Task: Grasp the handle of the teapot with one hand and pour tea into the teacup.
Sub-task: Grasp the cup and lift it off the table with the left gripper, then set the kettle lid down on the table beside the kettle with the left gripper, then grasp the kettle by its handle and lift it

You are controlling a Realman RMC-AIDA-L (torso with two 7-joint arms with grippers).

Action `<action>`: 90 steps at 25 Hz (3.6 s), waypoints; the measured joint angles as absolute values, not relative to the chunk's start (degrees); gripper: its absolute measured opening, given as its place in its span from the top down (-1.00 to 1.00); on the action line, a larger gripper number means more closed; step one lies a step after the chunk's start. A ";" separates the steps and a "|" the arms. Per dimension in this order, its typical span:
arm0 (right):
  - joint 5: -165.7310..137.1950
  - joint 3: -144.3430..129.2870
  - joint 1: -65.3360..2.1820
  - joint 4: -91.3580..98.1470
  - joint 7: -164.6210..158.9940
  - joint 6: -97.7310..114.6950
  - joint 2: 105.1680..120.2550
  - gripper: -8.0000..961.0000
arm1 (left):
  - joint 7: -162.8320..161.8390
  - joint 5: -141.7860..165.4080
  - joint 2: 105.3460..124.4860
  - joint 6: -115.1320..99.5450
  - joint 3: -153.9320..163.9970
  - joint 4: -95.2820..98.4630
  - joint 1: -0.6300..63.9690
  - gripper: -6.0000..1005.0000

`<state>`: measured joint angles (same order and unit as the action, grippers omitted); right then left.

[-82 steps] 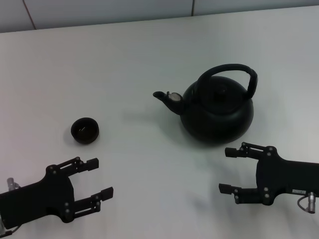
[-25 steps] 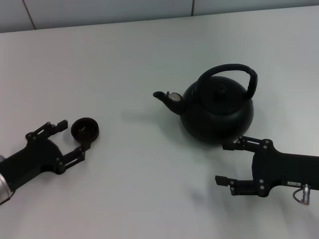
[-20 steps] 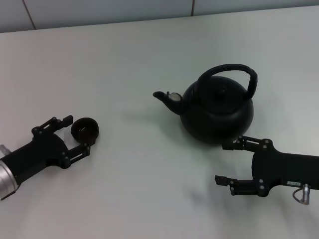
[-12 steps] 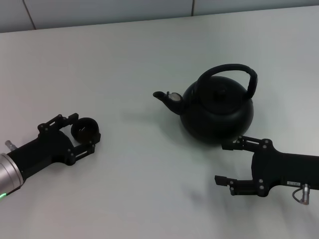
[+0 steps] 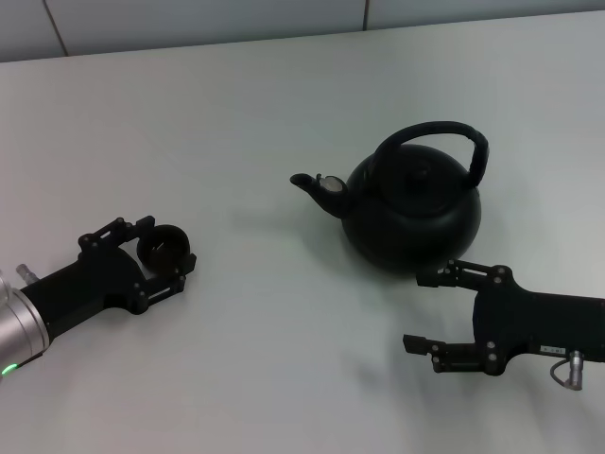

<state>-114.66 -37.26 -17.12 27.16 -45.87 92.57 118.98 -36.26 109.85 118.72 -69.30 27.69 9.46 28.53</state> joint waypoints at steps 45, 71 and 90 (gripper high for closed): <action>-114.60 -36.65 -17.40 27.16 -45.76 92.99 118.98 -0.71 | -31.63 109.75 119.16 -60.65 25.77 -2.10 39.82 -0.54; -114.30 -35.76 -17.48 27.66 -45.83 93.45 118.98 -0.71 | -38.88 109.89 118.06 -90.36 22.49 12.64 24.18 -0.69; -113.81 -35.77 -18.32 27.24 -46.16 93.73 118.98 -0.71 | -45.18 110.37 116.12 -98.94 28.49 23.59 15.53 -0.69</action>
